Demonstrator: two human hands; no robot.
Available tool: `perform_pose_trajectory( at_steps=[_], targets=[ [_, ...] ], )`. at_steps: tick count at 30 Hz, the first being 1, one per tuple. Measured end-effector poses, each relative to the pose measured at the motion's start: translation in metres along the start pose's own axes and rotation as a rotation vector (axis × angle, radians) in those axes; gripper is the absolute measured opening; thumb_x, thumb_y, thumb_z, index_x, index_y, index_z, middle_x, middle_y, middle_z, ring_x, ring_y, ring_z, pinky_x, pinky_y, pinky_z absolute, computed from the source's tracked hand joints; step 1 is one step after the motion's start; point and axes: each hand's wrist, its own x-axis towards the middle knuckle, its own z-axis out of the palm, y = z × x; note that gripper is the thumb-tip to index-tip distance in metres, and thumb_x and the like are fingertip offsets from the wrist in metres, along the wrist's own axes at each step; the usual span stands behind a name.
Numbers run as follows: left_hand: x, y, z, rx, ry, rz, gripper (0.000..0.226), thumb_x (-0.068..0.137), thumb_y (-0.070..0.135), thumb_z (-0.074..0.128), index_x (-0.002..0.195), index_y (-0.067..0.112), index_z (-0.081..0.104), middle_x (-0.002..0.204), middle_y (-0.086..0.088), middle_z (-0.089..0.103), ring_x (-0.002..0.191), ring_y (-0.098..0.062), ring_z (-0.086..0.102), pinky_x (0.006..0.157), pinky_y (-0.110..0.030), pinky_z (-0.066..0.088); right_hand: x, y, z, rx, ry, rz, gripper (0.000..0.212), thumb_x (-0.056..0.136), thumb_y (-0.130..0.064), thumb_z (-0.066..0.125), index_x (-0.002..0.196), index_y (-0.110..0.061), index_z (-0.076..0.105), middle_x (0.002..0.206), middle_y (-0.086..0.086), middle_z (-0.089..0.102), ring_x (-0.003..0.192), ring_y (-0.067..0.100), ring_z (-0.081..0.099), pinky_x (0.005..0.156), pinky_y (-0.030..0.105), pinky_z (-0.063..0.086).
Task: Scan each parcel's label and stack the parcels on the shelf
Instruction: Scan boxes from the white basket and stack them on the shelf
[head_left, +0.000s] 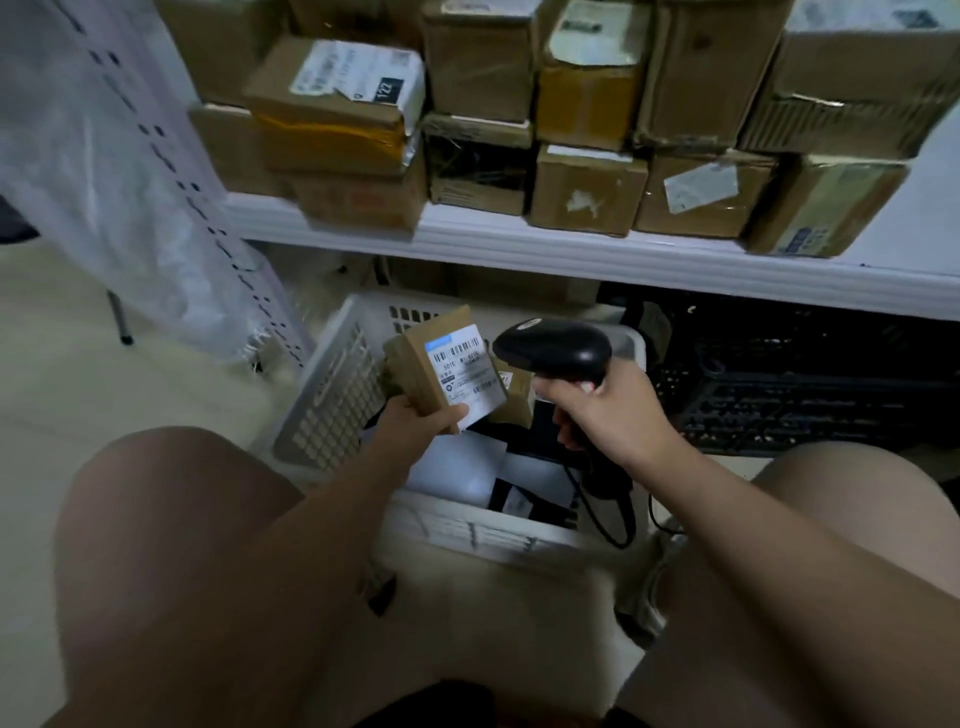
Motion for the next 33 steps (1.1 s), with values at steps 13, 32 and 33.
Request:
perform_pose_trajectory(
  at_steps=[13, 32, 33],
  targets=[
    [0.018, -0.020, -0.009, -0.043, 0.070, -0.008, 0.034, 0.083, 0.009, 0.072, 0.116, 0.003, 0.063, 0.097, -0.008, 0.067, 0.075, -0.011, 0.063, 0.049, -0.010, 0.045, 0.000, 0.004, 0.005, -0.020, -0.079, 0.057, 0.021, 0.088, -0.018, 0.069, 0.069, -0.014, 0.062, 0.056, 0.011, 0.061, 0.044, 0.022, 0.058, 0.044, 0.027, 0.049],
    [0.021, -0.027, -0.010, -0.119, 0.097, 0.018, 0.039, 0.081, 0.005, 0.073, 0.118, 0.003, 0.063, 0.109, -0.009, 0.069, 0.094, -0.022, 0.068, 0.066, -0.021, 0.057, 0.006, 0.012, 0.008, 0.066, -0.106, 0.067, 0.017, 0.088, -0.018, 0.069, 0.073, -0.012, 0.064, 0.052, 0.010, 0.060, 0.043, 0.023, 0.058, 0.044, 0.029, 0.051],
    [0.018, -0.024, -0.009, -0.108, 0.099, 0.026, 0.036, 0.082, 0.006, 0.073, 0.116, 0.004, 0.064, 0.105, -0.008, 0.070, 0.090, -0.021, 0.069, 0.063, -0.018, 0.055, 0.006, 0.013, 0.009, 0.067, -0.107, 0.066, 0.016, 0.088, -0.018, 0.069, 0.074, -0.012, 0.065, 0.053, 0.010, 0.060, 0.043, 0.023, 0.058, 0.044, 0.029, 0.050]
  ],
)
